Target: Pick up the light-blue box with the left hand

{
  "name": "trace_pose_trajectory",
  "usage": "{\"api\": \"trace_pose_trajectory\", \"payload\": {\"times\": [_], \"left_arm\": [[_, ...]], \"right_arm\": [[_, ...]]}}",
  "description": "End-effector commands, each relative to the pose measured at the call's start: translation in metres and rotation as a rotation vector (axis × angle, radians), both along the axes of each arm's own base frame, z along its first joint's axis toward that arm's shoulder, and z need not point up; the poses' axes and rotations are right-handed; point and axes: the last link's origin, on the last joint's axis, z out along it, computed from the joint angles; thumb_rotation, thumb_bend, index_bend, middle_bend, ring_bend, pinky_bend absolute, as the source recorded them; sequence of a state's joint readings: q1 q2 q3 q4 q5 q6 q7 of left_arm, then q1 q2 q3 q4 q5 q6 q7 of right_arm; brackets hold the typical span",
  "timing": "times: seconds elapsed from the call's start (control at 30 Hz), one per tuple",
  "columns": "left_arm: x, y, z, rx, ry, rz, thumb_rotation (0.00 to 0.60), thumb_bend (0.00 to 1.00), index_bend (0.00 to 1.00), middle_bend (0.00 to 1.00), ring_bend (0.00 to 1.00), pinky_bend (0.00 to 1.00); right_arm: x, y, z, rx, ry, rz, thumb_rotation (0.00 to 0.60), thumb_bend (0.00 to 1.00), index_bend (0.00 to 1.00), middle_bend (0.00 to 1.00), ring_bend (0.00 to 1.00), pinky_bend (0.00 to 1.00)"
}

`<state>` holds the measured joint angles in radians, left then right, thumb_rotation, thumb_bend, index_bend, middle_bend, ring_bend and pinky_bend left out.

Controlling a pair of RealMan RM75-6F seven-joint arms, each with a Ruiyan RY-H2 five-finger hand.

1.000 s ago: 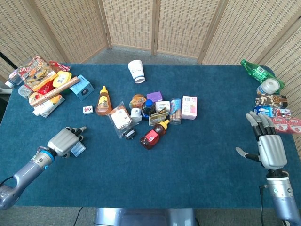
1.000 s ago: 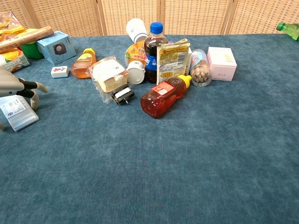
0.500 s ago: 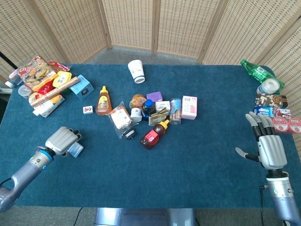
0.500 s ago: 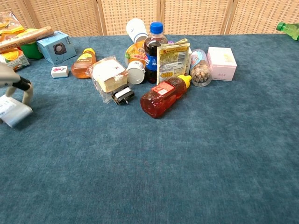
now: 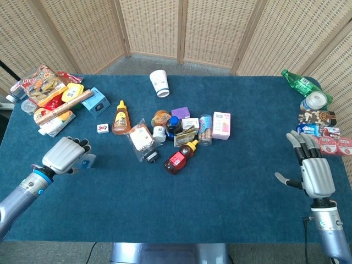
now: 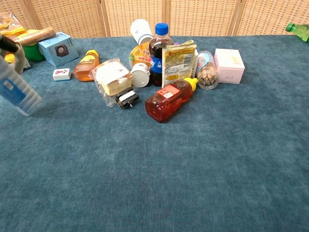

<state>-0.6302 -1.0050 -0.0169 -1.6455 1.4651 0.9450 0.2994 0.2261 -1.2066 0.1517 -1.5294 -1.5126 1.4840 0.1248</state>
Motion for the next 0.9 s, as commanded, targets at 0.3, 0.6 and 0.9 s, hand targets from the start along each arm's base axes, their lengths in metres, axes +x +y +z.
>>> {"api": "trace_pose_trajectory", "payload": {"times": [0.3, 0.6, 0.9], "left_arm": [[0.025, 0.0, 0.026, 0.049, -0.065, -0.059, 0.6, 0.2, 0.59, 0.36, 0.48, 0.58], [0.032, -0.003, 0.036, 0.061, -0.076, -0.074, 0.6, 0.21, 0.6, 0.36, 0.48, 0.58], [0.035, -0.002, 0.042, 0.078, -0.093, -0.084, 0.6, 0.2, 0.6, 0.36, 0.48, 0.58]], "right_arm": [[0.0, 0.0, 0.0, 0.0, -0.002, 0.0, 0.6, 0.0, 0.0, 0.0, 0.0, 0.0], [0.0, 0.0, 0.0, 0.0, -0.003, 0.002, 0.6, 0.0, 0.0, 0.0, 0.0, 0.0], [0.0, 0.0, 0.0, 0.001, 0.001, 0.001, 0.6, 0.0, 0.0, 0.0, 0.0, 0.0]]}}
